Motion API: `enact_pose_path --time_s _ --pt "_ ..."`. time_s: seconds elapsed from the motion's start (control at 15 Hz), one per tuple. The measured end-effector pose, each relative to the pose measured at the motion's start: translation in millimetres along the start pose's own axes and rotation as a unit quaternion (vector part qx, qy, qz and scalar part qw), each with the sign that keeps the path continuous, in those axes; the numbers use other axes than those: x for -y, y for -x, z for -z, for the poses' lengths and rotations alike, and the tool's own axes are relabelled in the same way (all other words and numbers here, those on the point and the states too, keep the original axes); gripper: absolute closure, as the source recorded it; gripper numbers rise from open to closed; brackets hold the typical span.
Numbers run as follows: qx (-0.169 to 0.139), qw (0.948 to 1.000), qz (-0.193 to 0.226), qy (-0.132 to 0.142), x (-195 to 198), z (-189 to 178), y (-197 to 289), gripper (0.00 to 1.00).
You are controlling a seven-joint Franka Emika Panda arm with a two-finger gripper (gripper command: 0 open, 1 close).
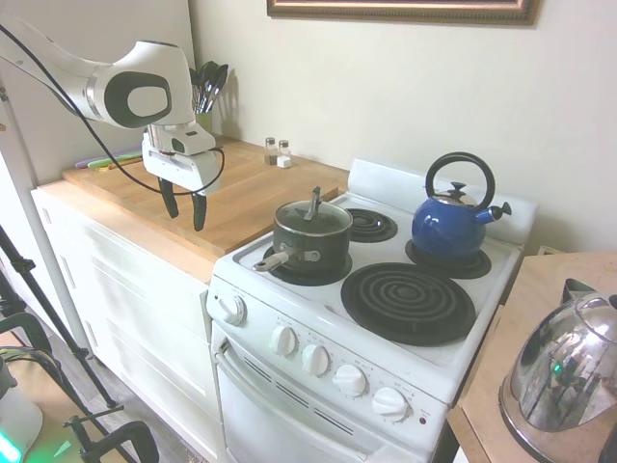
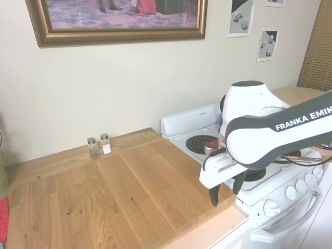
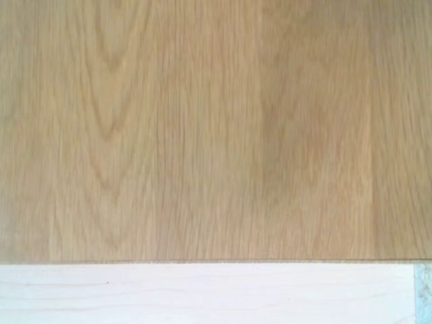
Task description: Uncover the lid of the pot
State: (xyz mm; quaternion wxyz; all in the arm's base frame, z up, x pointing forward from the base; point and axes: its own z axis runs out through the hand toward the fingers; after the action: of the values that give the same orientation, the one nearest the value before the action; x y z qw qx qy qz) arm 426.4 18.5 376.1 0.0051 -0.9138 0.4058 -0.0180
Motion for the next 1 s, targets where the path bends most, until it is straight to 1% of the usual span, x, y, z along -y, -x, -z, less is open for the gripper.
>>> enact_pose_path --time_s 0.2,0.27,0.4,0.47,0.53,0.6,0.67,0.8,0.87,1.0 --pt "0.000 0.9999 -0.011 -0.007 -6 4 -5 0.00" --pt "-0.005 0.9996 -0.020 -0.017 -18 13 -13 0.00" --pt "-0.023 0.9974 -0.048 -0.049 -58 42 -37 0.00" --pt "-0.039 0.9947 -0.067 -0.068 -80 59 -51 0.00" --pt "-0.059 0.9909 -0.086 -0.086 -96 75 -65 0.00" --pt "-0.076 0.9871 -0.102 -0.097 -108 88 -80 0.00" --pt "-0.091 0.9837 -0.116 -0.103 -114 96 -95 0.00" --pt "-0.120 0.9777 -0.131 -0.111 -115 101 -126 0.00" --pt "-0.130 0.9761 -0.133 -0.113 -113 100 -139 0.00" --pt "-0.139 0.9768 -0.121 -0.109 -106 96 -163 0.00"
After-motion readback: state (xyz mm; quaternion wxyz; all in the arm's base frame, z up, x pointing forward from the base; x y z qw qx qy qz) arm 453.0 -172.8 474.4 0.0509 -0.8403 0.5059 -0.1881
